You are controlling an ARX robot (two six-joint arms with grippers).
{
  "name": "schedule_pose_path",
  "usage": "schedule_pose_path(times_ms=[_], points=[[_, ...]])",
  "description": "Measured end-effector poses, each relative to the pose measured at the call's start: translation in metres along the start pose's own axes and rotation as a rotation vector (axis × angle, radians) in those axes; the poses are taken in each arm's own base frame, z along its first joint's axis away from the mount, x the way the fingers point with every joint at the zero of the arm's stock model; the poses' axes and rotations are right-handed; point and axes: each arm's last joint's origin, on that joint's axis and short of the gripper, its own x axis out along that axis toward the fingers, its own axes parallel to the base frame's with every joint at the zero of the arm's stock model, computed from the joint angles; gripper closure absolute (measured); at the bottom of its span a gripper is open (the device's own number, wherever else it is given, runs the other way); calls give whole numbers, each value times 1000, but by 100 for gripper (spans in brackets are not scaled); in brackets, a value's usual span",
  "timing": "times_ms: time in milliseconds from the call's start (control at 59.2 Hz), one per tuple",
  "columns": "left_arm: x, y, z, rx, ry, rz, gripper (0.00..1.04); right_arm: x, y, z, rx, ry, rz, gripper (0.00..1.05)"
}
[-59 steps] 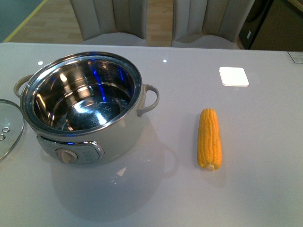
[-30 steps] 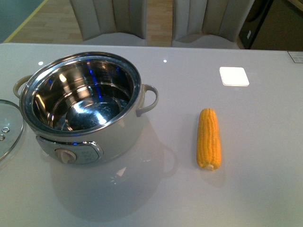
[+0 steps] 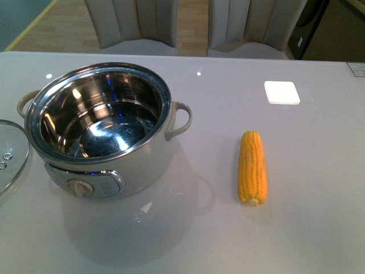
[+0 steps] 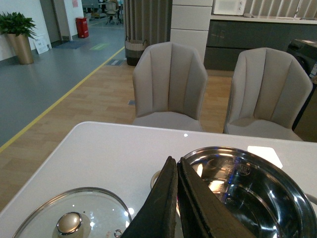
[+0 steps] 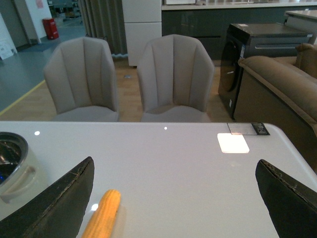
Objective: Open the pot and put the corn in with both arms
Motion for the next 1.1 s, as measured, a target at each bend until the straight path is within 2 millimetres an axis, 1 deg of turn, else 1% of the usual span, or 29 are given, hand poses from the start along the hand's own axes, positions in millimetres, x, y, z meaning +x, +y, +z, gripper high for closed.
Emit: schedule_pose_path(times_ms=[51,152,540,928,996,1097], points=[[-2,-4,1,0,-2,26,101,0,0,0,0,0,0,9],[-6,-11,2,1,-9,-11,101,0,0,0,0,0,-1,9],[-18,-12,3,1,-13,-5,101,0,0,0,0,0,-2,9],[-25,-12,3,1,-14,-5,101,0,0,0,0,0,-2,9],[-32,-12,-2,2,21,-5,101,0,0,0,0,0,-2,9],[-36,-12,0,2,-7,-5,101,0,0,0,0,0,-2,9]])
